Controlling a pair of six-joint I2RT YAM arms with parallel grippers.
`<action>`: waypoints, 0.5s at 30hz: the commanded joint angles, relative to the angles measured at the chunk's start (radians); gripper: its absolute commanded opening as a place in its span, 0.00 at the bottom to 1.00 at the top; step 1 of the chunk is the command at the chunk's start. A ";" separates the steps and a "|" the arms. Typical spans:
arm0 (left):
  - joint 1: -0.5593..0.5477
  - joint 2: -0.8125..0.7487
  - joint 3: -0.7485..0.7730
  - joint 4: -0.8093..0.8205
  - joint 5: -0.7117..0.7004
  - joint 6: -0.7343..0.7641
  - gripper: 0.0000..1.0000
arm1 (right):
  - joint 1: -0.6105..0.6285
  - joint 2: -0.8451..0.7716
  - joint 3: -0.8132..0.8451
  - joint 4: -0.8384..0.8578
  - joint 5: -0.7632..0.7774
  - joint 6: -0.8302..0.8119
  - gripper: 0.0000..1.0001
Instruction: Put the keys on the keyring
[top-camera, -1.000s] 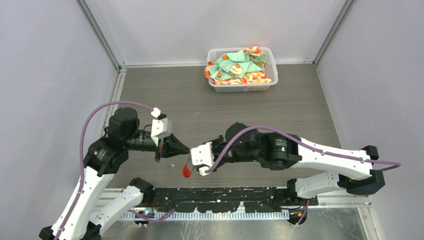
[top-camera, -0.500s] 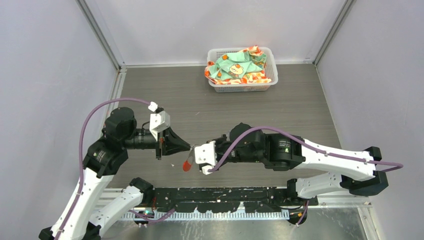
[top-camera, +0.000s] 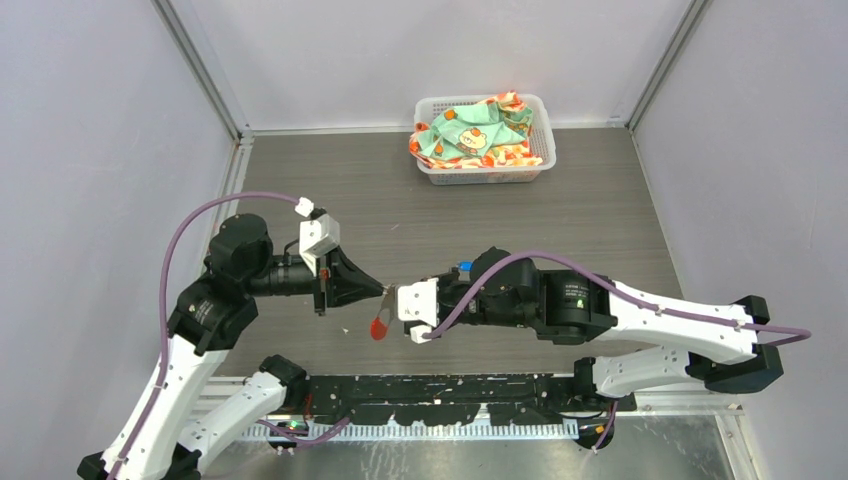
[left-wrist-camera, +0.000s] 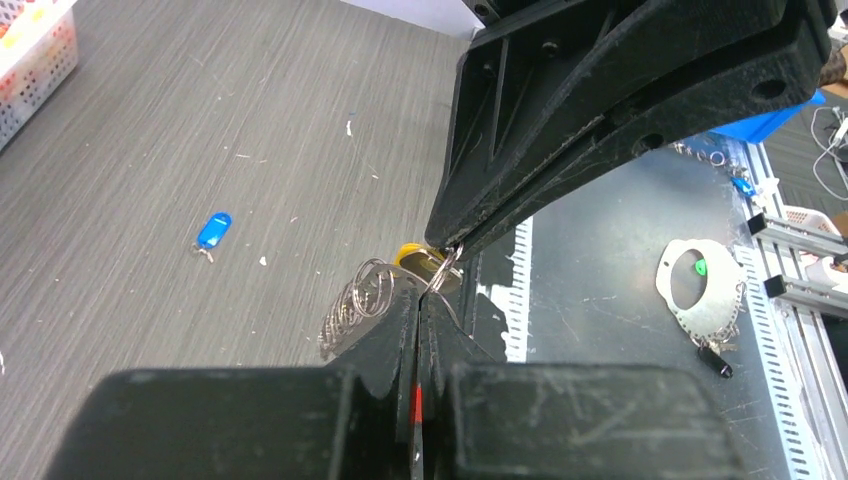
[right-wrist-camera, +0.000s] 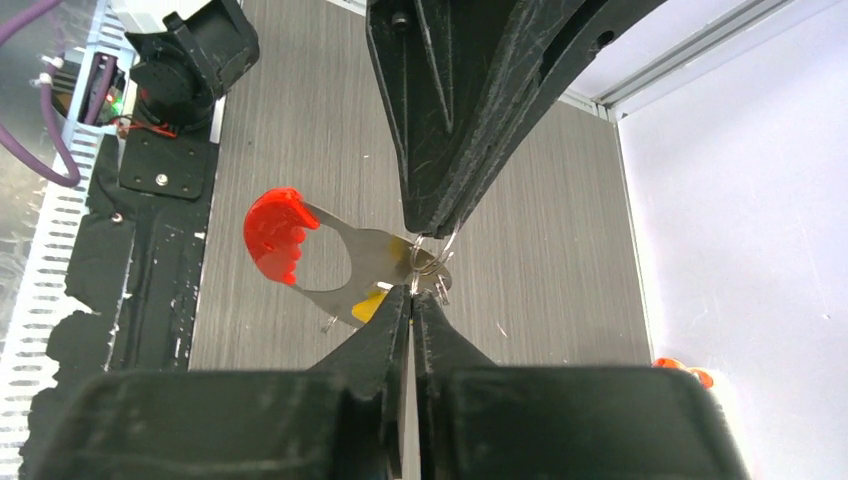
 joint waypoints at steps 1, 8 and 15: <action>0.001 -0.016 -0.011 0.123 -0.006 -0.065 0.00 | 0.001 -0.019 -0.016 0.021 0.021 0.041 0.17; 0.001 -0.014 -0.020 0.152 0.026 -0.084 0.00 | 0.000 -0.025 -0.031 0.070 0.030 0.049 0.27; 0.001 -0.021 -0.022 0.141 0.036 -0.063 0.00 | 0.000 -0.044 -0.018 0.045 0.062 0.043 0.30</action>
